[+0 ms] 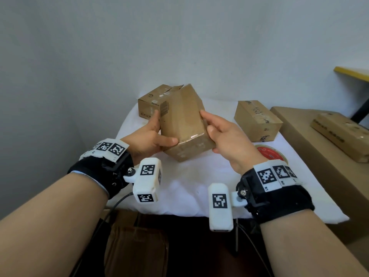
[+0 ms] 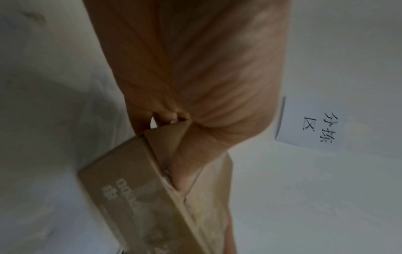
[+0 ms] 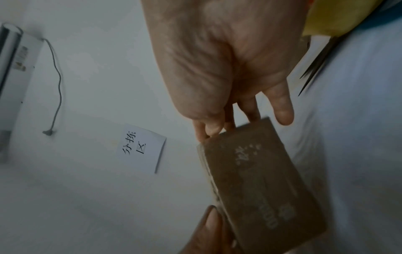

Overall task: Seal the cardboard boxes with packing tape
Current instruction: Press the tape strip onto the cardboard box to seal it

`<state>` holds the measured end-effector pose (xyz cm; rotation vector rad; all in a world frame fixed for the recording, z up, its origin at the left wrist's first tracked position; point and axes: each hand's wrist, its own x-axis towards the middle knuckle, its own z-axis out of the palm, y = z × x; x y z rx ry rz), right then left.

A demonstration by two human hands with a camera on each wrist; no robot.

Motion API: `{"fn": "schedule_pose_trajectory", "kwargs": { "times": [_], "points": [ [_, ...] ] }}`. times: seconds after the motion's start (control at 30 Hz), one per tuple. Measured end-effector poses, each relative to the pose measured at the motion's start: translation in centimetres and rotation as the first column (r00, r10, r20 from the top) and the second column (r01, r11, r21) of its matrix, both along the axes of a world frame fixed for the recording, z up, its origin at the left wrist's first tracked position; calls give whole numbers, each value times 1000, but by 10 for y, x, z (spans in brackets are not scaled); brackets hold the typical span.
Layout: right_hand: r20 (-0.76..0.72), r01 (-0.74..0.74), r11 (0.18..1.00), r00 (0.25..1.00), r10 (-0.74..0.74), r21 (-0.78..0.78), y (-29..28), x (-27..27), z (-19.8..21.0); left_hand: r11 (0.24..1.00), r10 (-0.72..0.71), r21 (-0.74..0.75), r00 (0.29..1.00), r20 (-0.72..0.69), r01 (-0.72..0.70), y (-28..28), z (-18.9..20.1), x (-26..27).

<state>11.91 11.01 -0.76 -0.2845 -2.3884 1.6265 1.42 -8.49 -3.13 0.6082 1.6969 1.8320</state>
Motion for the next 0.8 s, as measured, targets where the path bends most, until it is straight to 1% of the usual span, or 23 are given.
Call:
{"fn": "schedule_pose_trajectory", "kwargs": {
  "times": [0.07, 0.17, 0.27, 0.33, 0.4, 0.47, 0.5, 0.57, 0.67, 0.73, 0.8],
  "points": [
    [-62, -54, 998, 997, 52, -29, -6, 1, 5, 998, -29, 59, 997, 71, 25, 3, 2, 2],
    [-137, -142, 989, 981, 134, -50, -12, 0, 5, 993, -59, 108, 994, 94, 49, 6, 5, 5],
    [-168, -161, 987, 973, 161, 14, -15, 3, 7, 987, -48, 159, 992, 118, 29, 9, 4, 6],
    [-166, -152, 986, 973, 163, 74, -15, 4, 6, 988, -46, 154, 991, 127, 26, 10, 4, 7],
    [-176, -152, 980, 969, 173, 127, -14, 6, 8, 994, -52, 98, 990, 130, 39, 9, 7, 11],
    [-202, -134, 979, 966, 164, 154, -14, 8, 10, 996, -49, 84, 988, 144, 37, 7, 10, 16],
    [-218, -123, 983, 964, 150, 134, -14, 9, 12, 993, -62, 108, 987, 148, 46, 6, 12, 18],
    [-257, -93, 995, 961, 100, 40, -12, 11, 18, 982, -98, 171, 985, 141, 74, 4, 17, 22],
    [-261, -24, 998, 965, 10, -54, -7, 11, 22, 974, -124, 200, 988, 97, 102, 7, 20, 24],
    [-193, -20, 995, 981, 2, -95, -4, 10, 21, 963, -131, 245, 989, 74, 109, 9, 20, 23],
    [-84, -56, 985, 996, 43, -164, -2, 12, 20, 955, -127, 275, 991, 44, 111, 10, 20, 22]
  ]
}}
